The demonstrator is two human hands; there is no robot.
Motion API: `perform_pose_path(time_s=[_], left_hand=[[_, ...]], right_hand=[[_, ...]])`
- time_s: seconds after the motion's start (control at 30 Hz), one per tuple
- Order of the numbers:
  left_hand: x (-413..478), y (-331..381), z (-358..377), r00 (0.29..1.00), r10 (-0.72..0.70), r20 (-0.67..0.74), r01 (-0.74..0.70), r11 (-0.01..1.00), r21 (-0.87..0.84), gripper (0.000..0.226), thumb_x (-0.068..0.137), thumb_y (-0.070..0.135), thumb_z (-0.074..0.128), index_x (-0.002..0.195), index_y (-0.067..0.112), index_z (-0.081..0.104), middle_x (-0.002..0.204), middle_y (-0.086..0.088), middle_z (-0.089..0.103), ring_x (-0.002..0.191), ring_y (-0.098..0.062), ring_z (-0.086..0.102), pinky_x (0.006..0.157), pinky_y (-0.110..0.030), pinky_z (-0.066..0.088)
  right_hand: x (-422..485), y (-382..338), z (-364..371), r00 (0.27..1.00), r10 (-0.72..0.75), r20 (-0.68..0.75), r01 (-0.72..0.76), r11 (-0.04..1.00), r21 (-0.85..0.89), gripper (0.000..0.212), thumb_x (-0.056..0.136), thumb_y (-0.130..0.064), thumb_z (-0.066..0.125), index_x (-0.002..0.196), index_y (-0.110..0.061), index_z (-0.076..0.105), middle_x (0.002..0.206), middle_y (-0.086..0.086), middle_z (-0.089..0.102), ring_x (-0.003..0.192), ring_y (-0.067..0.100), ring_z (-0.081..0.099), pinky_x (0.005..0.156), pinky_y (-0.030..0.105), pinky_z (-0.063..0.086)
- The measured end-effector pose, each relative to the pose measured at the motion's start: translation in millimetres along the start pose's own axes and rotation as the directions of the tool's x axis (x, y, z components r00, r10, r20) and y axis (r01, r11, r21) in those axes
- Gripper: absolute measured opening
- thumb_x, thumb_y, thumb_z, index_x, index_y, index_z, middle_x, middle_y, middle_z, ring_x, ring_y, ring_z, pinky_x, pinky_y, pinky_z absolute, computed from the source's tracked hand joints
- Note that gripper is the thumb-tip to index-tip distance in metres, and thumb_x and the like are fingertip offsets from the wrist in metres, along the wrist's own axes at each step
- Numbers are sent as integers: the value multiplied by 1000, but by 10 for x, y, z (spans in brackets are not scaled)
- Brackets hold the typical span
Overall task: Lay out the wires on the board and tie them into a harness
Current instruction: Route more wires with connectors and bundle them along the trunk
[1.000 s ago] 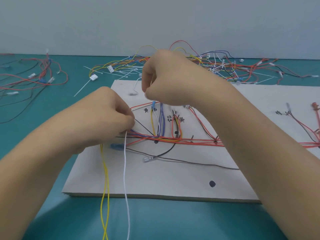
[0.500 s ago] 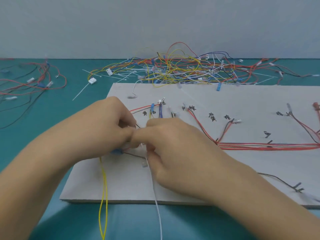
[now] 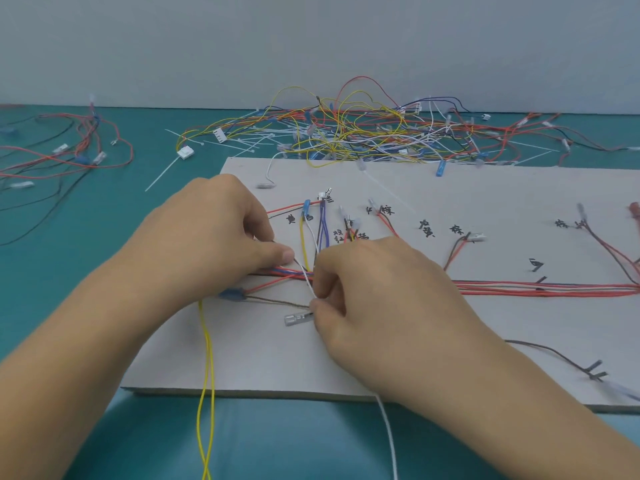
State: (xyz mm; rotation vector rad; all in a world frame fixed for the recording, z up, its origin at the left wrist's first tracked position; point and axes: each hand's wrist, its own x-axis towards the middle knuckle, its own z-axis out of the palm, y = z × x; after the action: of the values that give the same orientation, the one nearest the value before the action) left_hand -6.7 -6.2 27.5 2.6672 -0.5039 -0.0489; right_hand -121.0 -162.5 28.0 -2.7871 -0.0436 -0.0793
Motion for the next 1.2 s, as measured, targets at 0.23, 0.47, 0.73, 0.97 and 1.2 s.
perform_pose_path(time_s=[0.23, 0.47, 0.73, 0.97, 1.2], left_hand=[[-6, 4, 64, 995, 92, -34, -94, 993, -66, 15, 72, 42, 89, 70, 37, 75, 63, 22, 64, 58, 1, 54, 58, -26, 39], [-69, 99, 98, 911, 407, 61, -394, 906, -154, 25, 77, 5, 76, 74, 30, 81, 75, 11, 67, 65, -4, 55, 71, 2, 33], [-47, 25, 91, 899, 427, 98, -396, 888, -232, 11, 79, 28, 80, 72, 36, 78, 76, 5, 72, 61, -21, 57, 58, -38, 51], [-81, 92, 139, 860, 505, 75, -479, 849, -223, 25, 77, 11, 79, 80, 35, 78, 78, 15, 68, 64, -20, 57, 57, -29, 48], [-71, 93, 164, 850, 523, 68, -486, 827, -281, 26, 77, 7, 77, 78, 33, 81, 80, 8, 66, 60, -21, 57, 56, -23, 46]], right_hand=[[87, 181, -134, 992, 124, 31, -127, 984, 128, 8, 87, -27, 56, 83, -24, 62, 81, -7, 64, 82, 17, 61, 72, 35, 54], [136, 313, -231, 975, 142, 173, -169, 973, 157, 15, 88, -20, 59, 83, -31, 68, 83, -10, 65, 67, 3, 58, 53, 21, 40], [164, 582, -464, 956, 153, 250, -214, 946, 243, 16, 88, -14, 65, 77, -23, 71, 64, -8, 71, 40, 4, 56, 36, 14, 37], [130, 848, -611, 916, 162, 367, -285, 906, 314, 13, 92, -3, 65, 82, -10, 66, 65, 7, 73, 46, 17, 61, 41, 24, 47], [129, 964, -548, 905, 203, 375, -309, 919, 247, 10, 94, -9, 65, 88, -16, 61, 60, 8, 71, 43, 18, 60, 40, 26, 46]])
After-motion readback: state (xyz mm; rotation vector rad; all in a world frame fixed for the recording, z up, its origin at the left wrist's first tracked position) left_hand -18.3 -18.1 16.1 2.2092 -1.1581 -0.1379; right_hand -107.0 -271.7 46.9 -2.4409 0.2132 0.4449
